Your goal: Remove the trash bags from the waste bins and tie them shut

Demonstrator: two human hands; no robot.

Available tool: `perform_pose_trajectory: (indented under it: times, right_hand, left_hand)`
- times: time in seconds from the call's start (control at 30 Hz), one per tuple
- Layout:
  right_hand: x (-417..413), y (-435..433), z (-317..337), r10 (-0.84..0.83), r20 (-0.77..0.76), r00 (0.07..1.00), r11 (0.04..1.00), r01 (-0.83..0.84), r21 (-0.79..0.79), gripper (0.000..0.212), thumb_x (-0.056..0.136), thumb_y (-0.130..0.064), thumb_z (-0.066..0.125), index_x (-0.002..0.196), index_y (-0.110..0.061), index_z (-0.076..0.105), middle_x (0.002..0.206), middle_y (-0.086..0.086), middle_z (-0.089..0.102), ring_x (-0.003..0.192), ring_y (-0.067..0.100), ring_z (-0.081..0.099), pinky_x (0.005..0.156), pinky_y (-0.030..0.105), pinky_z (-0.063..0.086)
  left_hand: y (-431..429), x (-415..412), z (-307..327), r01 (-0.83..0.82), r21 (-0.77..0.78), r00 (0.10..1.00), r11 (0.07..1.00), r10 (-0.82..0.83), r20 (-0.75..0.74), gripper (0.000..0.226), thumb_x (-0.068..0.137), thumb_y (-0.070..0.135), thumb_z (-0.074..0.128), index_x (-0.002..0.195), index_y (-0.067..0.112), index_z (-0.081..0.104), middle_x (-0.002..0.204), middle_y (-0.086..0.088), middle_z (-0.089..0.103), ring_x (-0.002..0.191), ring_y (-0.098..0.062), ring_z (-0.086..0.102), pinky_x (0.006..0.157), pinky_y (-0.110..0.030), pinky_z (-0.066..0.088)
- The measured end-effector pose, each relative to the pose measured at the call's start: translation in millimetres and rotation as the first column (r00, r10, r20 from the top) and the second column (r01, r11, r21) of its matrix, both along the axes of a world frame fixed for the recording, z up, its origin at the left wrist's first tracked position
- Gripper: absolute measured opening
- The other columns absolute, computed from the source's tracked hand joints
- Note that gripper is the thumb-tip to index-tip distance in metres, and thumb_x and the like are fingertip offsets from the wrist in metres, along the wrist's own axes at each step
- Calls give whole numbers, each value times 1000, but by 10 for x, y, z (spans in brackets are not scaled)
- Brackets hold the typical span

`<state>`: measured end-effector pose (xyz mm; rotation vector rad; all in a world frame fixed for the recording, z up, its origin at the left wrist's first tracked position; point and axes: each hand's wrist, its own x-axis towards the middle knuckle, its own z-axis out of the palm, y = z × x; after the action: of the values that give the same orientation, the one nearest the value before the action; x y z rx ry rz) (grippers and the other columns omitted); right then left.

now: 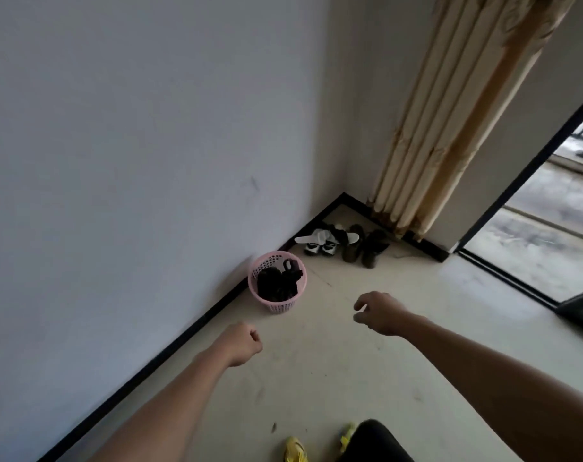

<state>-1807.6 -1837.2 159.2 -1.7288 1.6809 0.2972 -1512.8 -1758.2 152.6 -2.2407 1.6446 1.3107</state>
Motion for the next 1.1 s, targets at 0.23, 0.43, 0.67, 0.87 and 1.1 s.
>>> perform_pose_trajectory:
  times: [0.23, 0.43, 0.67, 0.87, 1.1]
  right_hand:
    - [321, -1542, -593, 57, -17, 998, 995, -56, 78, 32, 87, -35, 63, 115, -19, 66, 112, 7, 68, 99, 24, 65, 86, 34, 52]
    - [679, -2881, -1401, 104, -17, 994, 982, -100, 158, 29, 87, -33, 62, 112, -19, 67, 114, 4, 66, 99, 23, 62, 77, 29, 46]
    - [1129, -3780, -2390, 88, -3, 996, 972, -85, 217, 22, 86, -33, 62, 103, -21, 68, 104, 6, 70, 90, 25, 66, 81, 34, 54]
    - [1376, -4163, -3351, 121, -27, 992, 971, -113, 212, 27, 89, -31, 58, 114, -23, 64, 114, 3, 67, 103, 24, 61, 81, 33, 49]
    - [1722, -4360, -4502, 312, -49, 949, 948, -307, 86, 61, 91, -10, 53, 144, -34, 36, 139, 5, 44, 107, 32, 58, 75, 36, 47]
  left_hand:
    - [-1175, 202, -506, -54, 51, 998, 997, 55, -18, 9, 82, 22, 58, 79, 18, 65, 70, 4, 60, 63, -15, 55, 60, -23, 42]
    - [-2116, 404, -1261, -139, 168, 990, 976, 138, 19, 10, 82, 21, 55, 74, 21, 61, 82, 2, 64, 80, -18, 62, 73, -28, 49]
    - [-2877, 288, -2263, -213, 256, 972, 943, 231, -39, 11, 84, 25, 58, 87, 18, 67, 94, -2, 71, 91, -20, 66, 81, -31, 52]
    - [-3334, 310, -3359, -174, 319, 981, 932, 193, -29, 14, 84, 22, 56, 92, 18, 66, 98, -3, 68, 90, -22, 64, 82, -34, 55]
    - [-3497, 374, -4605, -124, 270, 992, 955, 115, 51, 21, 83, 18, 54, 103, 17, 60, 102, -5, 64, 91, -27, 62, 79, -40, 55]
